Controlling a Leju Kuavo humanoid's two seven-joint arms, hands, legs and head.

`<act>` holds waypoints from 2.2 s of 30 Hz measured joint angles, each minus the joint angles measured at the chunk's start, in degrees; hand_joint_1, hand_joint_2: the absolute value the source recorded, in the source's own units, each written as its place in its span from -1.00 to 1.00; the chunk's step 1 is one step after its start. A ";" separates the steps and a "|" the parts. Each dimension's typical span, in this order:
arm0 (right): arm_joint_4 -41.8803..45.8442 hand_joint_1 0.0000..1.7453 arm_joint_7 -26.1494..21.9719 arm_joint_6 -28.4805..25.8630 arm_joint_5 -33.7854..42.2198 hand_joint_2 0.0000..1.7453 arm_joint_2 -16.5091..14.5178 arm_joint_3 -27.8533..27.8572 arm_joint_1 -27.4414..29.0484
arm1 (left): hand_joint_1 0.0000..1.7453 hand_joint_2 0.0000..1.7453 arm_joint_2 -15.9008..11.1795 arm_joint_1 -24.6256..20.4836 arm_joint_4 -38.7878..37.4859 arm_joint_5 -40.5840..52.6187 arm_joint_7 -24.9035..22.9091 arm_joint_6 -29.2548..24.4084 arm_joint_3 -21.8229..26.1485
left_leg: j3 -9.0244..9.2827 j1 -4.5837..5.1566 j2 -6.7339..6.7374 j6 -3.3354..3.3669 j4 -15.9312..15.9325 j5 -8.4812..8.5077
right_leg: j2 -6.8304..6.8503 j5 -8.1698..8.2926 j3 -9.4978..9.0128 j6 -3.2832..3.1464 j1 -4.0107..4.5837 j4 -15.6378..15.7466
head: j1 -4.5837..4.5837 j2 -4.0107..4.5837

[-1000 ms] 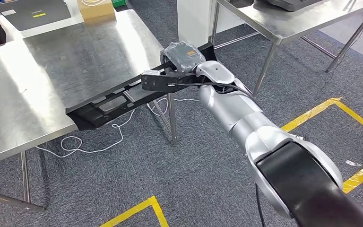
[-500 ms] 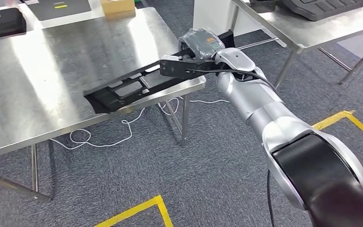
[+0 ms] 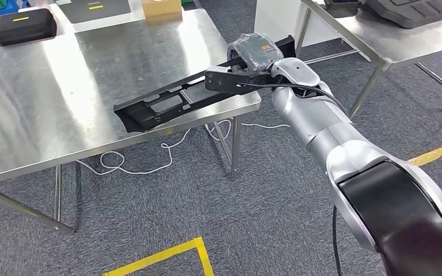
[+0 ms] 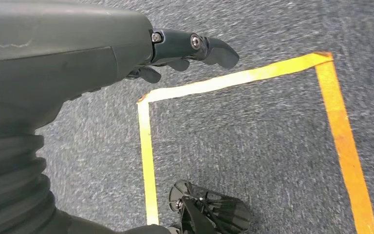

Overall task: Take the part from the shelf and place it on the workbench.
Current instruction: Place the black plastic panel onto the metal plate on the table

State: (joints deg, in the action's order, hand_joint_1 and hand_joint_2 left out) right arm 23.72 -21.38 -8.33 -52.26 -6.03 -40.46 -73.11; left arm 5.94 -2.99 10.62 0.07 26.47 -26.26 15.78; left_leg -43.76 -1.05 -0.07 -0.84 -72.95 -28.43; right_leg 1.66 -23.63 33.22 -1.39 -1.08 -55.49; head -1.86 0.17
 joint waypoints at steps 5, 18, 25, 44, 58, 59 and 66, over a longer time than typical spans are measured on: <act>0.02 1.00 0.01 0.00 -0.02 1.00 0.21 0.00 -0.58 | -1.00 1.00 -0.13 -0.23 0.00 0.01 -0.23 -0.07 0.00 | 7.79 0.91 4.13 1.55 15.73 6.83 | 2.00 -0.82 -0.70 0.86 0.74 -0.05 | 0.04 0.00; -0.14 1.00 0.04 0.01 -0.10 1.00 1.92 -0.17 -0.16 | -1.00 1.00 0.23 -0.48 0.00 0.21 -0.68 -0.51 -0.02 | 8.19 0.69 -4.82 3.53 16.89 7.58 | -3.26 -3.14 3.78 3.27 -0.27 -7.19 | 0.84 0.00; -0.12 1.00 0.13 0.02 -0.05 1.00 1.17 -0.19 -0.49 | -1.00 1.00 0.10 -0.14 0.00 0.32 -0.78 -0.80 -0.02 | 6.20 0.51 -4.77 1.23 13.66 5.81 | -2.60 -0.30 0.10 1.33 -0.86 -0.52 | 0.24 0.00; -0.27 1.00 4.78 -2.65 -1.70 1.00 0.60 -0.43 0.45 | -1.00 1.00 -0.21 -0.60 0.02 -0.05 -1.86 -1.02 0.02 | 7.21 0.54 0.36 3.68 16.44 7.62 | -1.31 -8.66 7.44 1.65 0.52 -17.08 | 0.62 0.00; -2.07 1.00 13.85 -4.76 -5.20 1.00 1.64 -1.17 -0.43 | -1.00 1.00 -0.32 -0.23 0.00 -1.10 -2.47 -1.54 0.54 | 7.28 0.67 -1.70 3.23 15.60 6.81 | -1.76 0.30 1.62 2.24 0.58 -0.79 | 0.68 0.00; -2.47 1.00 14.49 -4.74 -5.21 1.00 2.16 -1.13 -0.96 | -1.00 1.00 -0.32 -0.22 0.00 -1.17 -2.45 -1.56 0.60 | 7.30 0.64 -1.68 3.21 15.64 6.82 | -1.78 0.30 1.62 2.24 0.62 -0.79 | 0.67 0.00; -4.87 1.00 16.69 -2.58 -5.79 1.00 7.27 -0.55 -6.01 | -1.00 1.00 -0.32 -0.07 0.00 -0.78 -2.15 -0.40 0.90 | 7.32 0.58 -1.59 2.60 15.74 6.80 | -1.82 0.27 1.64 2.20 0.73 -0.82 | 0.71 0.00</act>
State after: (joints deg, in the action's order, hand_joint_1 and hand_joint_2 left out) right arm 18.85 -4.68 -10.91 -58.05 1.24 -41.02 -79.12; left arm 5.62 -3.06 10.62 -0.72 24.32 -26.65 16.68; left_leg -36.44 -0.47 -1.66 1.76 -57.21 -21.63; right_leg -0.16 -23.36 34.86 0.81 -0.35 -56.31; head -1.15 0.17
